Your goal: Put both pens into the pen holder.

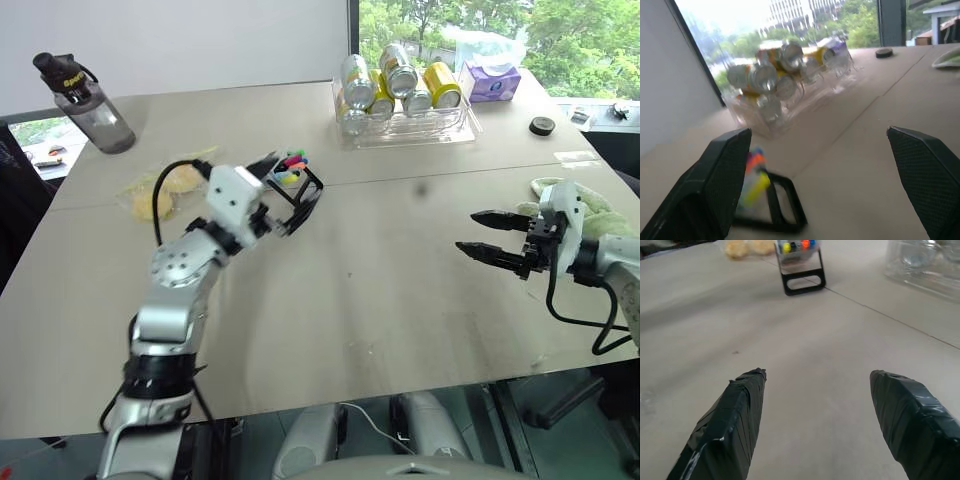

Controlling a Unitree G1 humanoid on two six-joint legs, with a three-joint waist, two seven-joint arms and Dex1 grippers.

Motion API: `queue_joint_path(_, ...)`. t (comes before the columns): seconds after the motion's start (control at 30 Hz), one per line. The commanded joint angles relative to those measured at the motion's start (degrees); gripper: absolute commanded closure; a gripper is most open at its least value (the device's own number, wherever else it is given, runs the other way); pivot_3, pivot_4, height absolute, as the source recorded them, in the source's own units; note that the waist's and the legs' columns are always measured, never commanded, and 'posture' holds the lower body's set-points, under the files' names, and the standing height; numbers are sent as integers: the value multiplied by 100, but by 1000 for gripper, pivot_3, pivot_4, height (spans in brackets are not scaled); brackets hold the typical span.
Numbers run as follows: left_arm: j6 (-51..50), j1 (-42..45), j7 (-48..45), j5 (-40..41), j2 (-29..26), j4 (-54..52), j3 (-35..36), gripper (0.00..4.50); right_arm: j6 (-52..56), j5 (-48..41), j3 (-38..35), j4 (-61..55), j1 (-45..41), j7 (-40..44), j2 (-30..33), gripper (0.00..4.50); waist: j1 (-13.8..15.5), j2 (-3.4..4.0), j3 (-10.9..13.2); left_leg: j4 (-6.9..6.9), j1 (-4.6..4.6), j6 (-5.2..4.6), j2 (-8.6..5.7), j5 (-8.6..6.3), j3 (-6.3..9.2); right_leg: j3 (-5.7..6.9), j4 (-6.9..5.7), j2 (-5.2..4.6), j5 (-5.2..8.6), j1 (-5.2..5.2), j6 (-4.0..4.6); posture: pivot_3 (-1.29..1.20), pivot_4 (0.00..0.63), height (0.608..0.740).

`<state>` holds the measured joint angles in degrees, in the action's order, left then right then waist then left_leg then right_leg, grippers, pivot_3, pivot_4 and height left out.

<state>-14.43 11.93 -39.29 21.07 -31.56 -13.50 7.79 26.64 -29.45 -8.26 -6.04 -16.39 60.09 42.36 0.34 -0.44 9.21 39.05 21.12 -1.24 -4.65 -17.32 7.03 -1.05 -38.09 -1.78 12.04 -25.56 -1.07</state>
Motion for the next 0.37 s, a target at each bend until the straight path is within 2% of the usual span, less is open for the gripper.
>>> queue_joint_path(0.03, -791, -977, -299, 544, -400, -682, 382, 20, -473, 380, 74, 240, 298, -119, -52, 916, 3, 0, 0, 0, 1, 0, 0, 0, 0, 0, 1, 0, 0, -1, 0, 0, 150, 740)
queue_joint_path(0.2, -917, -2064, -116, 427, -387, -929, 469, 20, -911, 508, 59, 684, 713, -98, -295, 916, 66, 0, 0, 2, -1, -4, 0, -3, 2, 1, 8, -1, 0, 10, 0, 0, 150, 740)
queue_joint_path(0.37, -704, -2332, -162, 288, -358, -900, 392, 20, -1050, 387, -1, 591, 938, 40, -385, 916, 51, 2, 2, 0, -39, -8, 0, -5, 4, 6, 13, -1, 2, 46, 0, 0, 150, 740)
